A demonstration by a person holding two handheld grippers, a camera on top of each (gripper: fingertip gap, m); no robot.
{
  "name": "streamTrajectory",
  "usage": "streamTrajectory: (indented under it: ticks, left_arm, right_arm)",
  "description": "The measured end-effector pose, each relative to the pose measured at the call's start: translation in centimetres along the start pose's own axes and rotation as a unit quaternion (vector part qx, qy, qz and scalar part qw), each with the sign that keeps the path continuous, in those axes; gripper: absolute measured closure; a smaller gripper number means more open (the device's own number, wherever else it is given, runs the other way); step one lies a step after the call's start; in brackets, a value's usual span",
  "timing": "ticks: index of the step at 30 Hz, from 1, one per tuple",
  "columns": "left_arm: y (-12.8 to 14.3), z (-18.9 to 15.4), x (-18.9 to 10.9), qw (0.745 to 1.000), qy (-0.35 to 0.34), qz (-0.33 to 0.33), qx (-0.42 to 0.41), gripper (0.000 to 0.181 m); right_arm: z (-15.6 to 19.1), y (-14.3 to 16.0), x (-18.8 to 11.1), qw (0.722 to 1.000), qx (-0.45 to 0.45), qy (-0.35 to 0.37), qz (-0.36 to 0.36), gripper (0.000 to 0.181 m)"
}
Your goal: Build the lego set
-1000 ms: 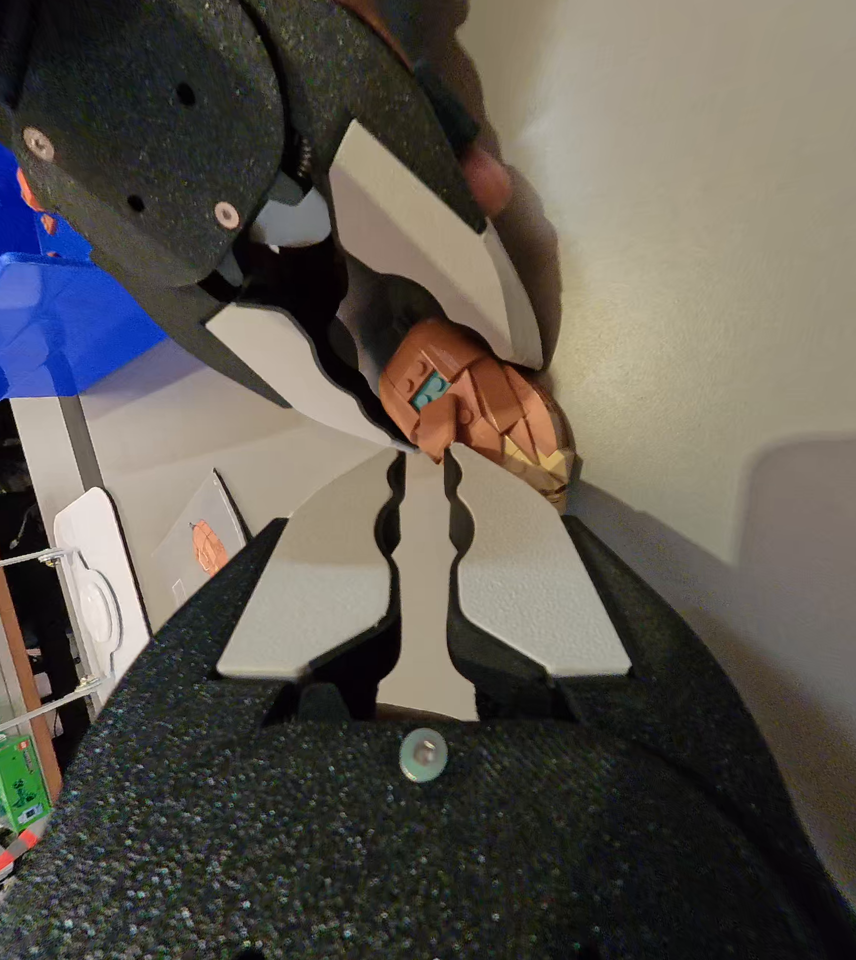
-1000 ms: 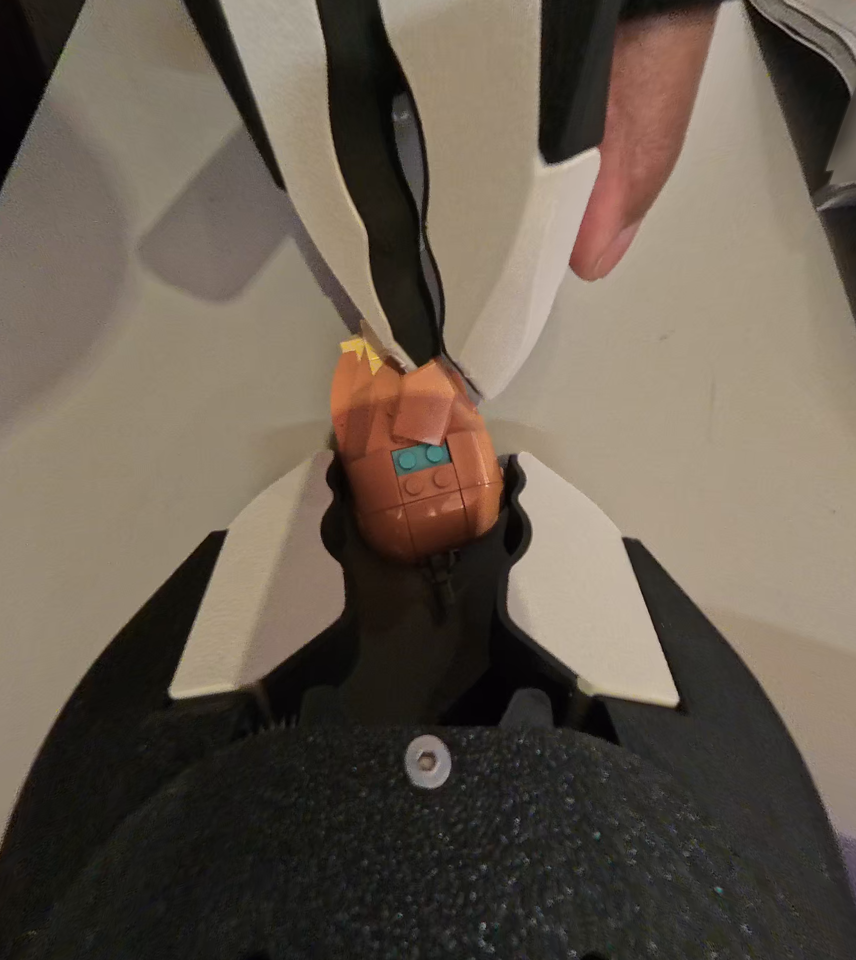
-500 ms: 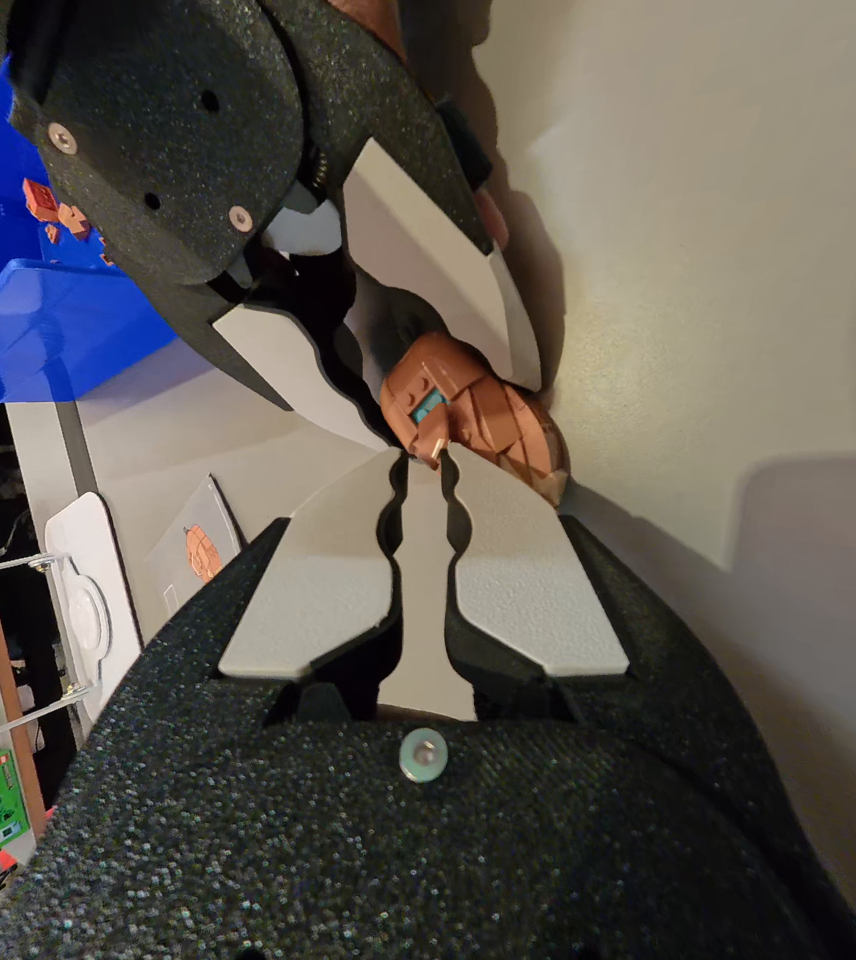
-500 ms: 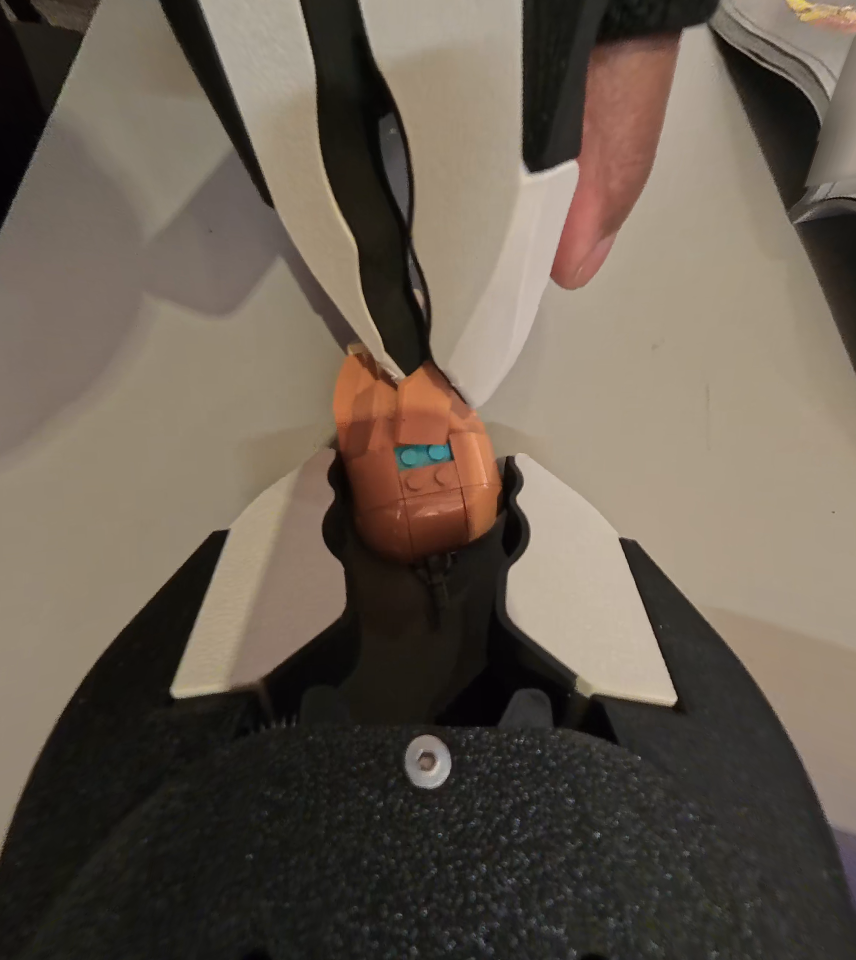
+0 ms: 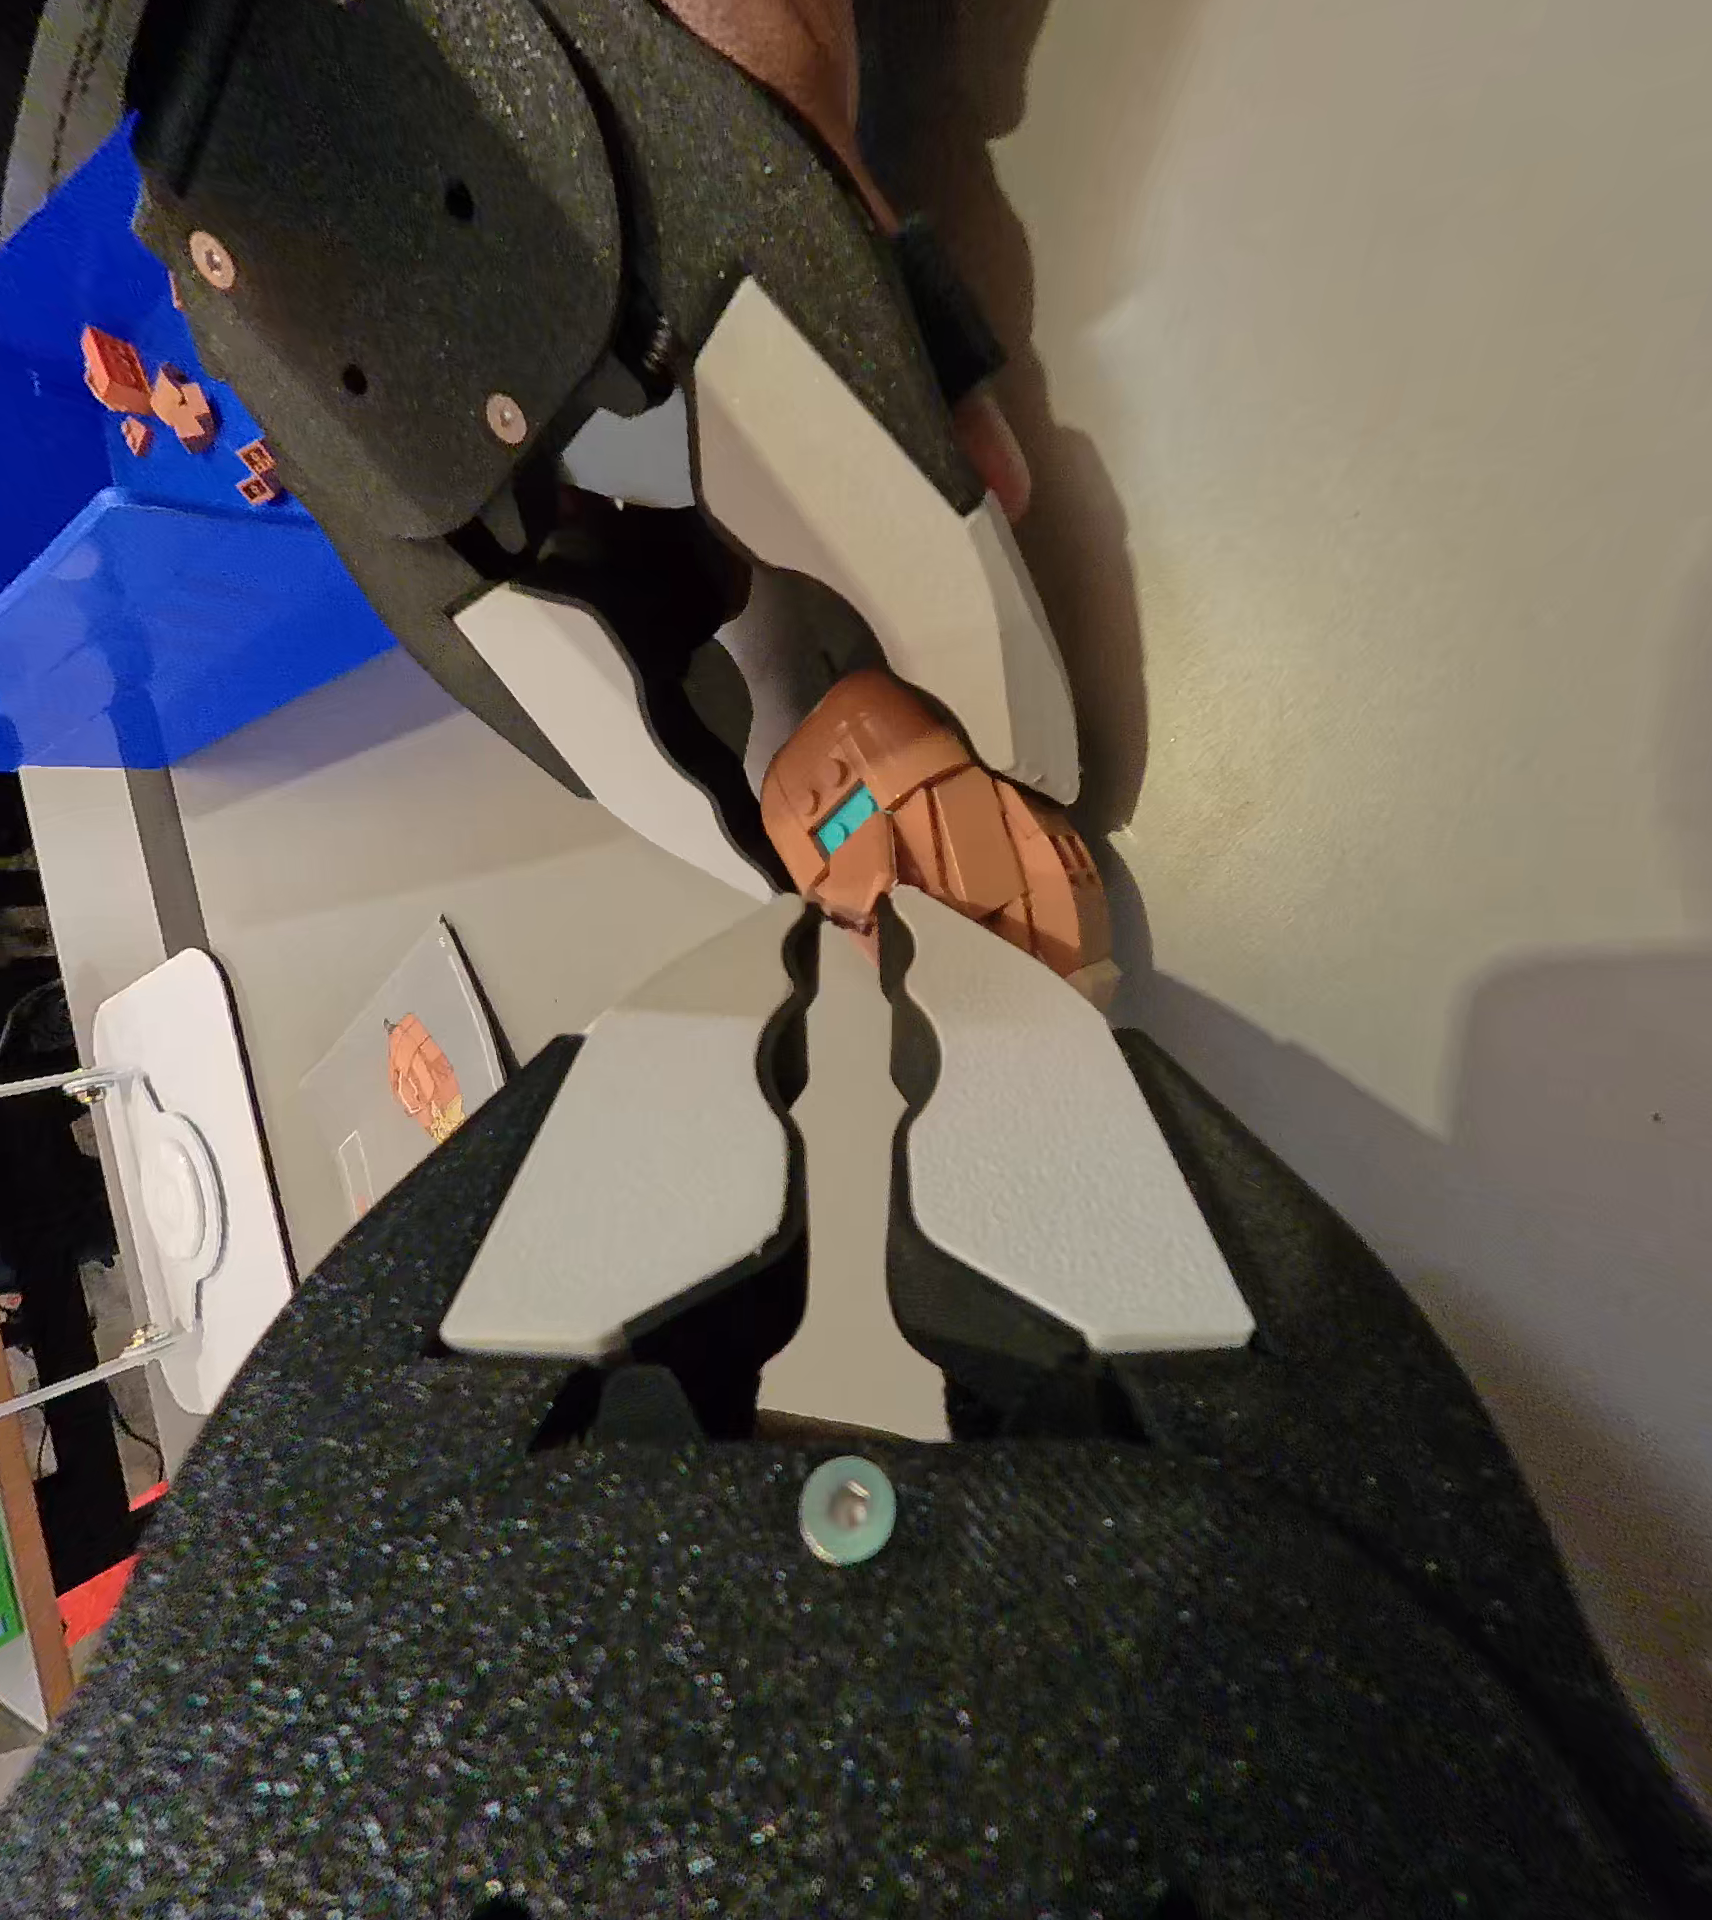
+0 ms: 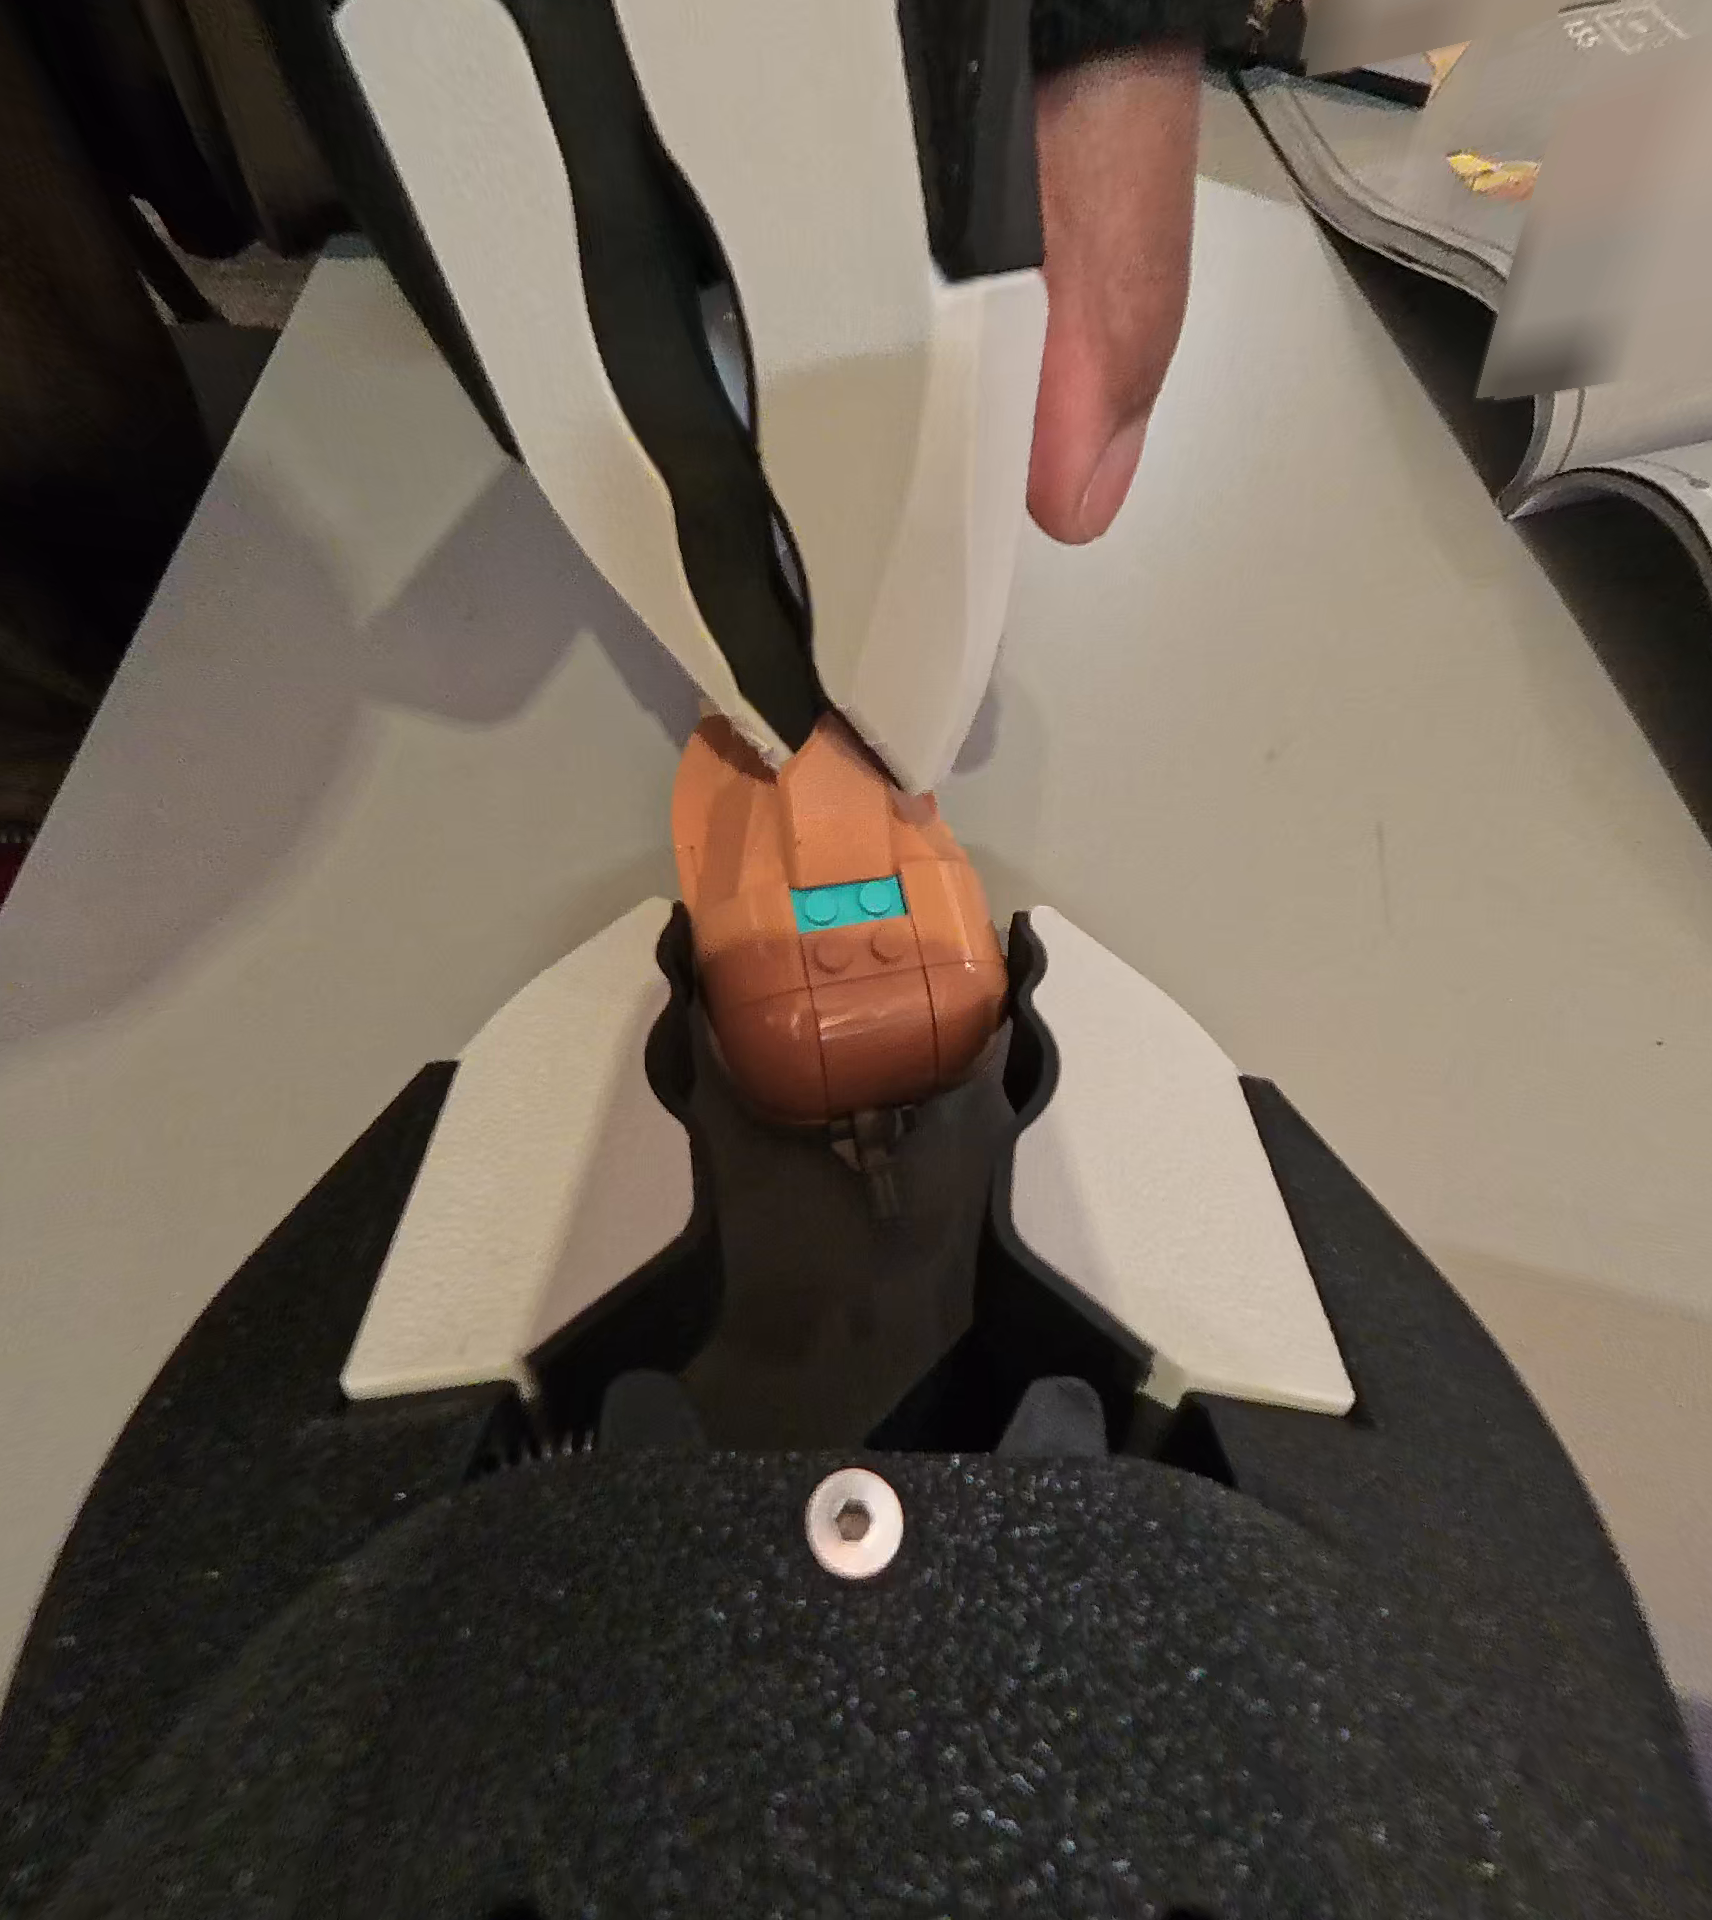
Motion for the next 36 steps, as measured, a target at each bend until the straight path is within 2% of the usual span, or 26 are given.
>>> streamTrajectory:
  ticks: [1, 17, 22, 27, 36]
  left_arm:
    - [-0.02, -0.02, 0.0, 1.0, 0.0, -0.002, 0.002, 0.173]
    - [-0.12, 0.04, -0.04, 0.991, -0.062, -0.011, 0.119, 0.178]
    - [-0.04, 0.47, -0.12, 0.983, -0.099, 0.026, 0.152, 0.178]
    - [0.02, 0.39, 0.11, 0.977, -0.099, 0.071, 0.176, 0.177]
    - [-0.51, 0.27, 0.11, 0.966, -0.082, 0.111, 0.218, 0.177]
  right_arm:
    - [-0.03, -0.03, -0.04, 1.0, 0.002, -0.001, -0.002, 0.123]
    - [-0.05, -0.18, -0.29, 1.0, 0.005, -0.008, -0.017, 0.123]
    - [-0.18, -0.25, -0.39, 1.0, 0.011, -0.007, -0.022, 0.123]
    - [-0.27, -0.26, -0.32, 1.0, 0.015, -0.004, -0.021, 0.123]
    - [-0.26, -0.33, -0.28, 1.0, 0.012, -0.001, -0.023, 0.123]
Point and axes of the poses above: each gripper's, where its closed fingertips meet, x out along the fingers, y out of its underside, z = x × y across the jaws, the point moved 6 cm from there along -x, back along the fingers, and after that the axes turned 6 degrees about x, right-handed, at the moved point
